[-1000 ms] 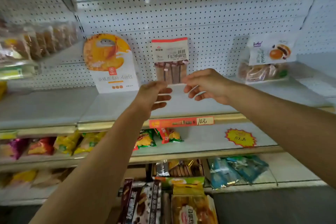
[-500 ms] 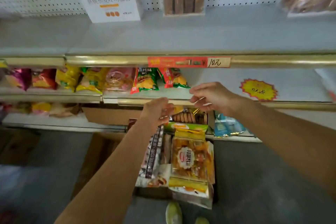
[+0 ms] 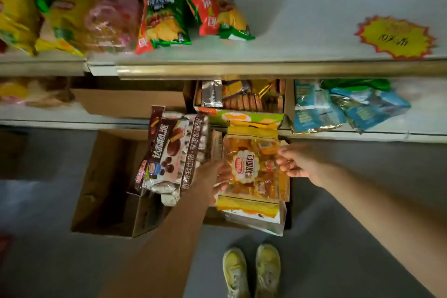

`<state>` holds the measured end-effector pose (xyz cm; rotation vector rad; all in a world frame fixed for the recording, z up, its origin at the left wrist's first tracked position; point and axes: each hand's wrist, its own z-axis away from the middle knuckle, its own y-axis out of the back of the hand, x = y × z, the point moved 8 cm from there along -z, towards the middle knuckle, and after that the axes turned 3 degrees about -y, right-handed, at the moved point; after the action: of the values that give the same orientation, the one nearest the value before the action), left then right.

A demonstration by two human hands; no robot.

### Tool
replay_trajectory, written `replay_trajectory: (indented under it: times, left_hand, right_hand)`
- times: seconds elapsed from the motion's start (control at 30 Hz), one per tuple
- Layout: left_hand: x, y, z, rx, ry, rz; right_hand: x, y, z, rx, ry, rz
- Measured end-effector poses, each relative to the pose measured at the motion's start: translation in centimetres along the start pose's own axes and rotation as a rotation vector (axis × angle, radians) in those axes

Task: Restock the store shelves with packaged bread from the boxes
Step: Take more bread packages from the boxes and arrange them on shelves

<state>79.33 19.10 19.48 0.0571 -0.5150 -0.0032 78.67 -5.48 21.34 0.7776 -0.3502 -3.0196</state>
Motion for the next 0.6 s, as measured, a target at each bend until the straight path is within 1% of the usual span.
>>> replay_trajectory:
  times: [0.13,0.3,0.5,0.6]
  left_hand:
    - [-4.2,-0.1,-5.3,0.037,0.054,-0.054]
    - [-7.1,0.4,-11.9,0.144,-0.029,-0.235]
    - [-10.0,0.9,-18.9,0.131,-0.078,-0.356]
    - [-10.1,0.0,-21.1,0.089,-0.083,-0.307]
  right_hand:
    - [5.7,-1.1,-5.7,0.036,-0.094,0.005]
    - [10.0,-2.9,-11.2,0.066,-0.163,-0.009]
    - [13.0,-4.2,-17.9,0.143,-0.153,-0.036]
    - [14.6,-5.2,-21.0,0.146,-0.194,-0.115]
